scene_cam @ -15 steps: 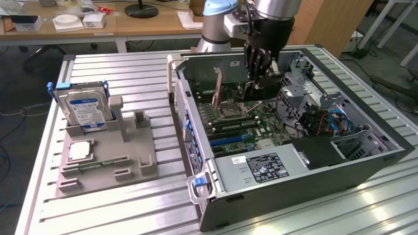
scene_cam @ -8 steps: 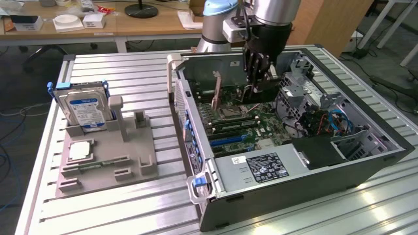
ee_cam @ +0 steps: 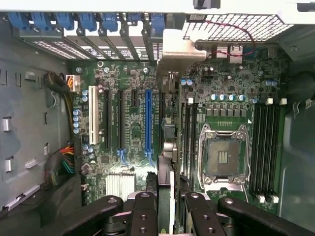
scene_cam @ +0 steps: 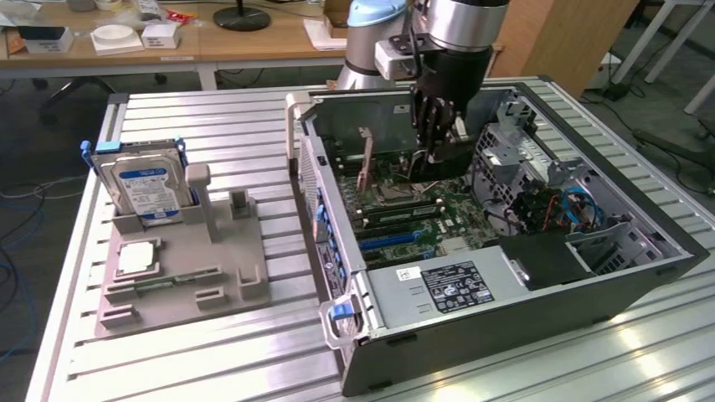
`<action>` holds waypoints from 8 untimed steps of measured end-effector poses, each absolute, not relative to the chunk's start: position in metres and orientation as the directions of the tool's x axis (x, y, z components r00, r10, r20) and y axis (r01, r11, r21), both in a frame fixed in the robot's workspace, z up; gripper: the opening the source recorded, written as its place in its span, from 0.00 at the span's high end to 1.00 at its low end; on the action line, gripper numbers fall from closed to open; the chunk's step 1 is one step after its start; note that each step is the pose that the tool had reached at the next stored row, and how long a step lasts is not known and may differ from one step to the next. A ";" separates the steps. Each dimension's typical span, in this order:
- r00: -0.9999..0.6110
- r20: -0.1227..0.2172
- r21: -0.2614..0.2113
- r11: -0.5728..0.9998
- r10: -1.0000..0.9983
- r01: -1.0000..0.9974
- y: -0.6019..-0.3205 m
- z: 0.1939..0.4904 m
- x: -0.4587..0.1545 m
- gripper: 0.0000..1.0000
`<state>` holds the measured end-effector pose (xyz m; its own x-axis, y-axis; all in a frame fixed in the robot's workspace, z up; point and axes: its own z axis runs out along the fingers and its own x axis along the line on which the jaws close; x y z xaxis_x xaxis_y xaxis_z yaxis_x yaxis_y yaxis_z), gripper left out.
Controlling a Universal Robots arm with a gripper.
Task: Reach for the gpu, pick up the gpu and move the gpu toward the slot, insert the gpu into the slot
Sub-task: 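Insert the gpu into the slot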
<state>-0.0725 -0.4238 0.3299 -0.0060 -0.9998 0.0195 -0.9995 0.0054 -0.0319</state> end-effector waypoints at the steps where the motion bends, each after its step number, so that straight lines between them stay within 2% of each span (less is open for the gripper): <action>1: -0.006 0.019 -0.032 0.005 -1.000 -0.999 -0.424 0.329 -0.073 0.74; 8: -0.006 0.019 -0.032 0.005 -1.000 -0.999 -0.424 0.322 -0.080 0.74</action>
<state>-0.0803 -0.4238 0.3215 -0.0060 -0.9998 0.0194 -0.9995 0.0054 -0.0319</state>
